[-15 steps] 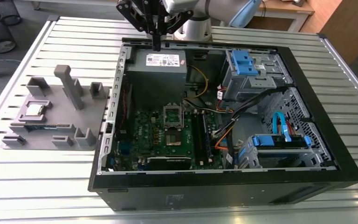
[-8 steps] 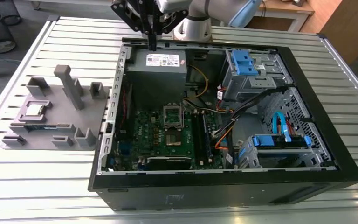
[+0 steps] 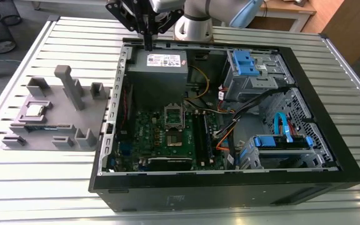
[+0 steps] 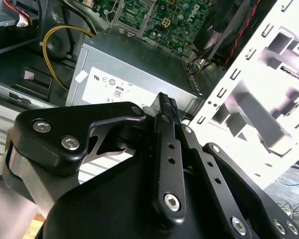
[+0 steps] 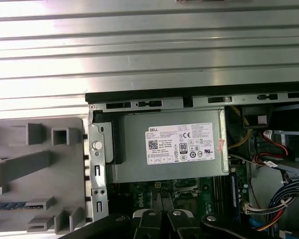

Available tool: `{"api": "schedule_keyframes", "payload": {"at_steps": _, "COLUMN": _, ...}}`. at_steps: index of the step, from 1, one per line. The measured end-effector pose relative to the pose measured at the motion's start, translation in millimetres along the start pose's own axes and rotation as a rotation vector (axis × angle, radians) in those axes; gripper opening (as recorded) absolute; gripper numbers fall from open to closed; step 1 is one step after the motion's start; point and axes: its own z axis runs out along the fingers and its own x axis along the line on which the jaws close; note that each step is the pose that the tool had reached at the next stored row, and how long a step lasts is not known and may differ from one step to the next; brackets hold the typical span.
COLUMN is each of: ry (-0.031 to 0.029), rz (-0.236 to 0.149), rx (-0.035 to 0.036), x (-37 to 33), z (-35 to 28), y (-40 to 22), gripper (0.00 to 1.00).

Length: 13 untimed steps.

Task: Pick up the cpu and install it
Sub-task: 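Reach for the cpu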

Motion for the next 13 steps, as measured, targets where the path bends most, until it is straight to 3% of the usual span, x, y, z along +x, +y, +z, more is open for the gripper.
{"api": "schedule_keyframes", "payload": {"at_steps": 13, "ry": -0.0004, "rz": 0.000, "rx": 0.0000, "x": 17.4, "z": -0.5, "y": -1.3, "gripper": 0.11}}
